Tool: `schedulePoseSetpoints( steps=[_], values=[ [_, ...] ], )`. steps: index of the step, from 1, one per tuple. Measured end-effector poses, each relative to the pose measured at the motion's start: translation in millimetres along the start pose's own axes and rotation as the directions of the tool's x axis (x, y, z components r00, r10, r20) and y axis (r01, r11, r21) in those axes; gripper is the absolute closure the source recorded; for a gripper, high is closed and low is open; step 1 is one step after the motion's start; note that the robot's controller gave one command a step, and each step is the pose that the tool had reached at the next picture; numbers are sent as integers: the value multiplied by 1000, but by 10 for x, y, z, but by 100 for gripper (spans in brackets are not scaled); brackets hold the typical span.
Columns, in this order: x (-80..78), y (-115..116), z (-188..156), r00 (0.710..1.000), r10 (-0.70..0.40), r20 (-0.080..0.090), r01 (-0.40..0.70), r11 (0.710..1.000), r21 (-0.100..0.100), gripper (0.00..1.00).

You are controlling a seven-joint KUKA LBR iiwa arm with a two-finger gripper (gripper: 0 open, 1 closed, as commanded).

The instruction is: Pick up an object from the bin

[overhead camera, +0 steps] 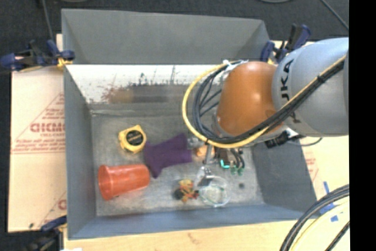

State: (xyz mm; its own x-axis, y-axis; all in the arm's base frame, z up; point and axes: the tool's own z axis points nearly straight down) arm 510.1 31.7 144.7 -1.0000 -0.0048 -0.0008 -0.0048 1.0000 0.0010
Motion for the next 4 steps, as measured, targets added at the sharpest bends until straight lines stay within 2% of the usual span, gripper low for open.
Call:
schedulePoseSetpoints(
  steps=[1, 2, 3, 4],
  values=[
    [-8, -1, -6, 1000, 1, 2, -1, 1000, 0, 0],
    [163, 150, 576, 983, -183, 2, 183, 983, 9, 100],
    [163, 150, 577, 983, -182, 2, 182, 983, 8, 100],
    [160, 238, 353, 968, -252, -4, 252, 968, 4, 100]
  ],
)
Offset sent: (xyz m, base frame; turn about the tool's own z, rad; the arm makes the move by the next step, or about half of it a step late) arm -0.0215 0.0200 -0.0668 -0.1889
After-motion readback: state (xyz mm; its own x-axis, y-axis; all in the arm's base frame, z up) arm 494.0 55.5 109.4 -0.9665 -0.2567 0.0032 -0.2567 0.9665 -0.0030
